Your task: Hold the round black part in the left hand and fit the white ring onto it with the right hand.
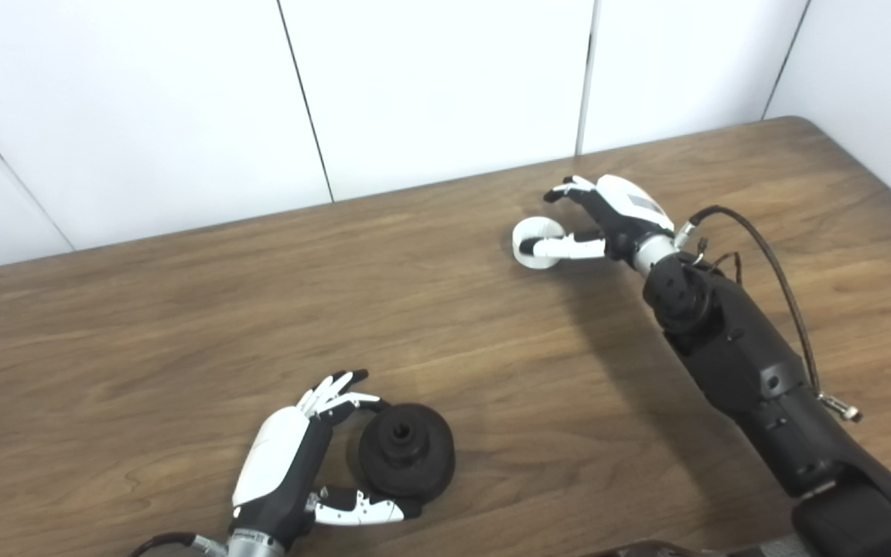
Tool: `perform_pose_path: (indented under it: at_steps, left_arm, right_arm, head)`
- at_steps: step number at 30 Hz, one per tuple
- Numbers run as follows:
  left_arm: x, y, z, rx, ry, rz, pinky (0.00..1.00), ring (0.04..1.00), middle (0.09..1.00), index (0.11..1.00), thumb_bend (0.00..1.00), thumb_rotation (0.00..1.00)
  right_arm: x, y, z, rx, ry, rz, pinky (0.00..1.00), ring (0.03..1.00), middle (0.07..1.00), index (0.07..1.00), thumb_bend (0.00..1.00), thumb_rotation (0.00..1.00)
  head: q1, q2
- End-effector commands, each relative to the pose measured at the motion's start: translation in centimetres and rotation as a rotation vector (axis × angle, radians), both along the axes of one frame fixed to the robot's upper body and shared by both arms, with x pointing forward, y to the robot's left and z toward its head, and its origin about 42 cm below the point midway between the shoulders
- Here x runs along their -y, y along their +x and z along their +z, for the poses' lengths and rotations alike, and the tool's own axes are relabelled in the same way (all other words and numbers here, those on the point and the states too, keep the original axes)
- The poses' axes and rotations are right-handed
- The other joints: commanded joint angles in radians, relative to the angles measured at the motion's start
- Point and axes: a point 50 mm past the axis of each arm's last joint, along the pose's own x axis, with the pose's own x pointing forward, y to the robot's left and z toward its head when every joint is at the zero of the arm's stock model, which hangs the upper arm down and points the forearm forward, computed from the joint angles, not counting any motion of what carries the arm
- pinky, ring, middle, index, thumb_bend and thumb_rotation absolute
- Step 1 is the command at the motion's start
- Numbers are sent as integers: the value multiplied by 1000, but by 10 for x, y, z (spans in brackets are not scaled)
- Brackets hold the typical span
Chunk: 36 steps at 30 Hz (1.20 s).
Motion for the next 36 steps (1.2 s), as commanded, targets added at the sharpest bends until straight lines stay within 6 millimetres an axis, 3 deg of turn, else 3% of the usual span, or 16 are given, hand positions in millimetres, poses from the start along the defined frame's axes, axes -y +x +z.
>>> perform_pose_path:
  at_steps: [1,7,14,20,26,36]
  left_arm:
    - [-2,3,5,28,17,5,973,970,933,591,870,258]
    - [-3,4,4,29,20,8,979,974,938,592,870,262]
    - [-4,4,5,29,16,14,974,972,934,591,873,252]
    - [-5,3,5,32,14,13,975,972,934,590,869,276]
    - [-6,2,5,28,12,13,981,976,939,591,865,278]
    - [-8,2,6,31,12,16,968,974,938,592,870,274]
  right_arm:
    - [-1,3,21,49,-15,28,914,980,984,858,937,755]
    - [-4,-4,19,16,-8,49,936,996,993,859,981,801]
    - [-7,-7,13,-6,-26,55,941,995,991,847,1000,742]
    - [-10,-8,6,-8,-33,57,917,985,985,828,947,569]
    - [-13,-10,-4,61,-2,32,885,941,932,739,840,378]
    - [-13,-13,-14,105,21,10,897,924,909,703,776,268]
  head:
    - [1,1]
    - [3,2]
    - [3,4]
    - [7,10]
    - [15,14]
    - [14,18]
